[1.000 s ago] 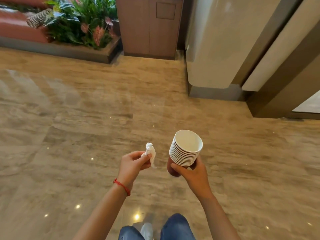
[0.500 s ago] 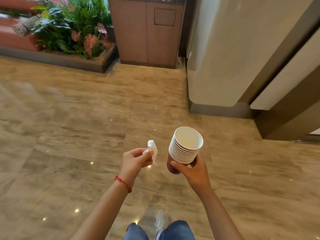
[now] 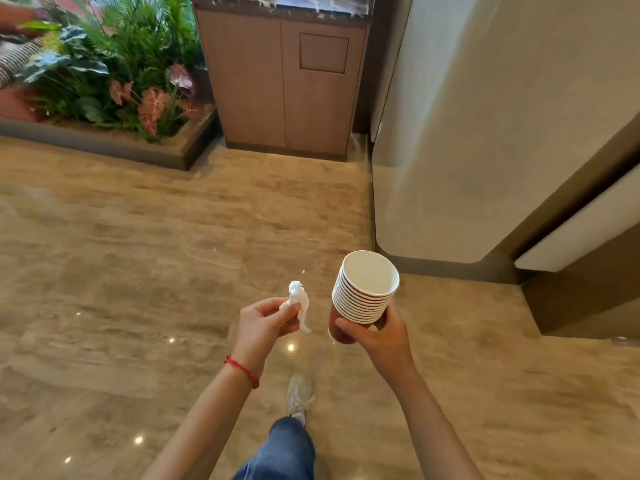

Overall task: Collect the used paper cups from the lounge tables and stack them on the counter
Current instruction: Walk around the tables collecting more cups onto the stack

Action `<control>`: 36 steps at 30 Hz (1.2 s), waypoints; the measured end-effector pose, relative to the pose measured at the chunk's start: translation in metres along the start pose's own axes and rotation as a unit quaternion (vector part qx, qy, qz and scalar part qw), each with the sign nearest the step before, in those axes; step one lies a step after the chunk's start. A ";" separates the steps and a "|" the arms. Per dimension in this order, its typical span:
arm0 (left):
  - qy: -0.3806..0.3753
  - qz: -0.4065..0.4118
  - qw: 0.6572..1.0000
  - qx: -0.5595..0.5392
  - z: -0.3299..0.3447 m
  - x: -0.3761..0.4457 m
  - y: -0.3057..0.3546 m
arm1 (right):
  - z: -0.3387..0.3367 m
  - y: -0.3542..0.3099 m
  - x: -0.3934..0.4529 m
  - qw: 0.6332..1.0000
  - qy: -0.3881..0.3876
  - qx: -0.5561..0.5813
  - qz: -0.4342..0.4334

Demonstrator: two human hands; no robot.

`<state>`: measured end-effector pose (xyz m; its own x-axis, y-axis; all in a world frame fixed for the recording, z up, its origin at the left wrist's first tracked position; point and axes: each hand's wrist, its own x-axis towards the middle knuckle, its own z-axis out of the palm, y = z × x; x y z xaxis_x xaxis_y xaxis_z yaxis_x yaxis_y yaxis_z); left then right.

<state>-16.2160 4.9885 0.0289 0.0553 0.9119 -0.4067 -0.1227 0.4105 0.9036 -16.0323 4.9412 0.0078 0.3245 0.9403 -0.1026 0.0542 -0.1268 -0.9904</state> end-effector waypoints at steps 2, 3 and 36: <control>-0.004 -0.008 1.000 0.003 0.011 0.046 0.022 | 0.007 -0.010 0.046 1.000 0.009 -0.003 0.003; -0.008 -0.007 1.000 0.005 0.017 0.067 0.033 | 0.010 -0.015 0.068 1.000 0.012 -0.005 0.002; 0.022 0.013 1.000 -0.012 0.179 0.640 0.280 | 0.044 -0.093 0.721 0.999 -0.023 -0.013 -0.020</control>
<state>-16.0377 5.6874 0.0455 0.0074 0.9209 -0.3898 -0.1469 0.3866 0.9105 -15.8449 5.6445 0.0215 0.2776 0.9583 -0.0682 0.0904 -0.0968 -0.9912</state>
